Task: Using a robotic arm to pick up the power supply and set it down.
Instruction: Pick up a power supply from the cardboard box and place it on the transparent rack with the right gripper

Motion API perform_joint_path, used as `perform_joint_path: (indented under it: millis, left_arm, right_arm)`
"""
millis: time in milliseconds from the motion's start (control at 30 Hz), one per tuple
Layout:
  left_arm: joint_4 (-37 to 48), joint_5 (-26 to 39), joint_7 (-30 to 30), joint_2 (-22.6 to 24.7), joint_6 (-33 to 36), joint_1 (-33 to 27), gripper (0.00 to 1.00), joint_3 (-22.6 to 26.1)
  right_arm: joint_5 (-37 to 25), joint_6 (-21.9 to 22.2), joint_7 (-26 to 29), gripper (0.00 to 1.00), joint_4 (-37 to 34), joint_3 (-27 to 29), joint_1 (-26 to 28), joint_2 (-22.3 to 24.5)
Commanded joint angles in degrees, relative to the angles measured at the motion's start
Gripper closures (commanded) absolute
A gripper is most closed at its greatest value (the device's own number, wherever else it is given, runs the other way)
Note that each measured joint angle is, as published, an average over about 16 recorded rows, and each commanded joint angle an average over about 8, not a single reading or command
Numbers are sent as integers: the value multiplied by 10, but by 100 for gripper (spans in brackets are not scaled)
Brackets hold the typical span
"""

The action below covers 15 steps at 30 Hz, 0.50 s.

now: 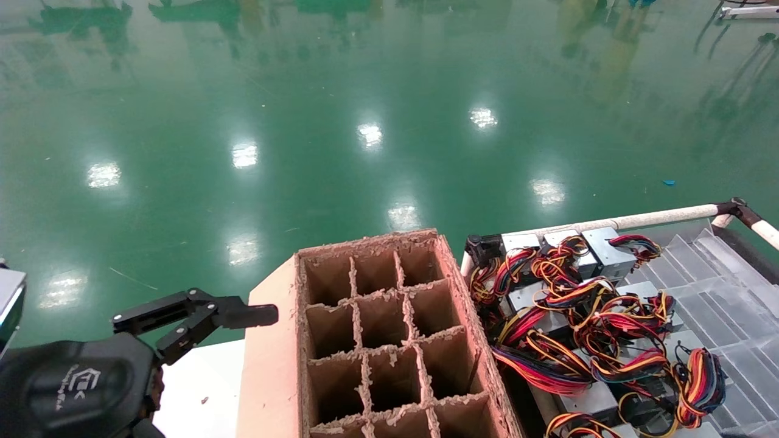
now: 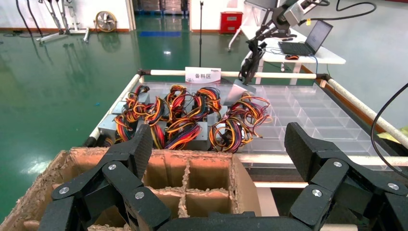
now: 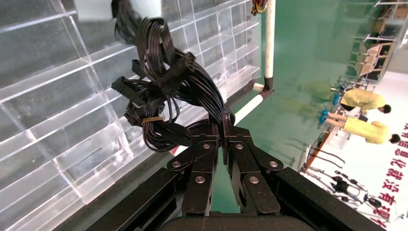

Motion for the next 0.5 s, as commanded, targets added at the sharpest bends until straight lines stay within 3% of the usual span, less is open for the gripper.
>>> perform_joint_path:
  millis: [33,233,500]
  left_arm:
    - [0,0,0,0,0,0,0,0]
    - [0,0,0,0,0,0,0,0]
    - [0,0,0,0,0,0,0,0]
  right_arm:
    - [1,-4,-2,100,0,-1,1,8]
    - [6,8,-3,100,-1,-12,9,-4]
    - [-3,37,7,100,2,-14,5,-64]
